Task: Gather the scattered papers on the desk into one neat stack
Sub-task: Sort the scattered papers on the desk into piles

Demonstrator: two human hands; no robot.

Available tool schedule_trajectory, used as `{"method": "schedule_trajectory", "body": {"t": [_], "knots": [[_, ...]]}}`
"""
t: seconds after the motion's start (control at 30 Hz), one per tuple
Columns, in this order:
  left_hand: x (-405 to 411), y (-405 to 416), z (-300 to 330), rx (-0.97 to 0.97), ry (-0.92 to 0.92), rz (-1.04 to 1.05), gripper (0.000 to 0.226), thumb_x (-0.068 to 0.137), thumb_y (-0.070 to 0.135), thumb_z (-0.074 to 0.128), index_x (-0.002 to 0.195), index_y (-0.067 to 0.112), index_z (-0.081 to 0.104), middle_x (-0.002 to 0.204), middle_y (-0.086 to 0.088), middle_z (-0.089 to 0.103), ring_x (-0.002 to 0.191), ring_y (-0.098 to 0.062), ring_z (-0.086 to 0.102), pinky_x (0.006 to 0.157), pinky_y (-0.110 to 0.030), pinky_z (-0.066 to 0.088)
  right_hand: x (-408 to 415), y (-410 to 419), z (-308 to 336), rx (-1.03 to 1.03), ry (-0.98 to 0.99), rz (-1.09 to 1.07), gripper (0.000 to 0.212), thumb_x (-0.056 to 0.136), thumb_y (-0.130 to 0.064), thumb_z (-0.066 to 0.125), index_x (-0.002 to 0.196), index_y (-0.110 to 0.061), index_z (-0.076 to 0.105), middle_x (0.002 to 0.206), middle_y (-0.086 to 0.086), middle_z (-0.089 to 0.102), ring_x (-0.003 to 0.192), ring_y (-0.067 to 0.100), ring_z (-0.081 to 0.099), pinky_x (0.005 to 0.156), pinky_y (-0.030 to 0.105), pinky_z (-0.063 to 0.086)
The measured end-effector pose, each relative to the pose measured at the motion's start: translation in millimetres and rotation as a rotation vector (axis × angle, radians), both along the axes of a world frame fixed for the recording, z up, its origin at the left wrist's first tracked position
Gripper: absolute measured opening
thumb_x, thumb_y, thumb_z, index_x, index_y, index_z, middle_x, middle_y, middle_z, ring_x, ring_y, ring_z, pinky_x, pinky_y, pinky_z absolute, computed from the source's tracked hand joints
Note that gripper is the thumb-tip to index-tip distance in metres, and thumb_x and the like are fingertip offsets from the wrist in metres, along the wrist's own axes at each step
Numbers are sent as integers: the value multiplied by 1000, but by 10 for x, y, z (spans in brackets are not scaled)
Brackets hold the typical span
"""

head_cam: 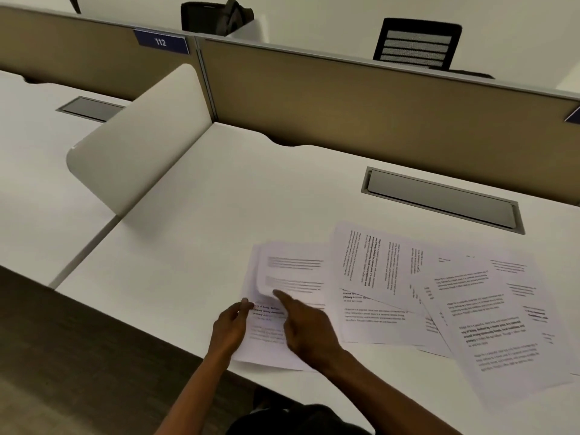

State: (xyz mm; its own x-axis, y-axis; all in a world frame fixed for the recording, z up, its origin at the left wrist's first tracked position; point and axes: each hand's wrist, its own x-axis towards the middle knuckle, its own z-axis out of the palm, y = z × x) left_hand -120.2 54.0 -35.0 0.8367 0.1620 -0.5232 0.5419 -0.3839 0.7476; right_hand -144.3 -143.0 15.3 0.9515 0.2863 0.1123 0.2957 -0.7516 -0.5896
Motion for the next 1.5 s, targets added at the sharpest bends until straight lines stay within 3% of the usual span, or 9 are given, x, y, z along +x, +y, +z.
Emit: {"method": "schedule_trajectory", "body": {"t": [0.13,0.3,0.4,0.53,0.7,0.87,1.07,1.3,1.5], "knots": [[56,55,16,-146,110,113,50,94,69,37,110,32,67,107,-4,70,97,-24,67,82,-39,56,-43,156,-129,-86,118,106,54,97,-23,46,150,-24,33,144,8,53,123,28,57,105,35,43],[57,110,-30,-140,132,99,14,95,34,61,108,29,64,122,-6,66,102,-25,63,83,-41,54,-82,128,-227,-137,173,240,49,100,-27,43,148,-20,37,147,7,50,129,26,52,111,34,39],[71,112,-53,-115,126,90,18,96,18,58,113,25,60,127,-10,64,106,-29,61,89,-44,55,-120,62,-276,-34,251,269,53,96,-42,51,144,-20,44,148,3,49,134,20,48,115,32,35],[52,143,-78,-2,79,81,27,98,16,54,124,23,57,131,-10,62,99,-23,60,78,-34,52,-156,-95,-336,65,237,34,68,82,-73,50,136,-32,50,139,-10,56,125,5,51,106,20,39],[12,232,-76,96,28,111,35,100,17,53,135,18,52,138,-13,58,108,-30,60,93,-45,50,-77,-586,-455,-37,209,-282,50,91,-45,58,135,-20,55,140,0,55,130,16,48,109,26,33],[-32,223,-42,208,-27,-12,34,100,16,55,133,14,49,136,-18,58,118,-37,59,96,-46,49,287,-978,-397,-146,201,-446,52,91,-28,60,139,-11,50,146,12,47,138,26,39,112,37,34],[-53,178,-23,278,-66,5,38,96,23,61,129,13,44,124,-24,63,99,-39,63,86,-47,52,525,-1179,-341,-253,251,-487,57,93,-31,56,145,-14,41,154,10,36,143,26,30,115,38,28],[-35,92,-27,288,-80,-6,86,86,17,75,155,13,23,137,-26,57,121,-48,57,102,-61,45,102,-1919,-356,-304,233,-804,61,91,-32,58,146,-12,38,155,15,32,146,32,23,116,45,26],[26,-45,-9,389,-67,-23,85,83,23,79,152,7,32,141,-30,49,129,-50,47,105,-62,41,-220,-2500,-385,-400,508,-927,84,93,-47,53,155,-12,7,161,24,6,149,40,8,119,50,20]]}}
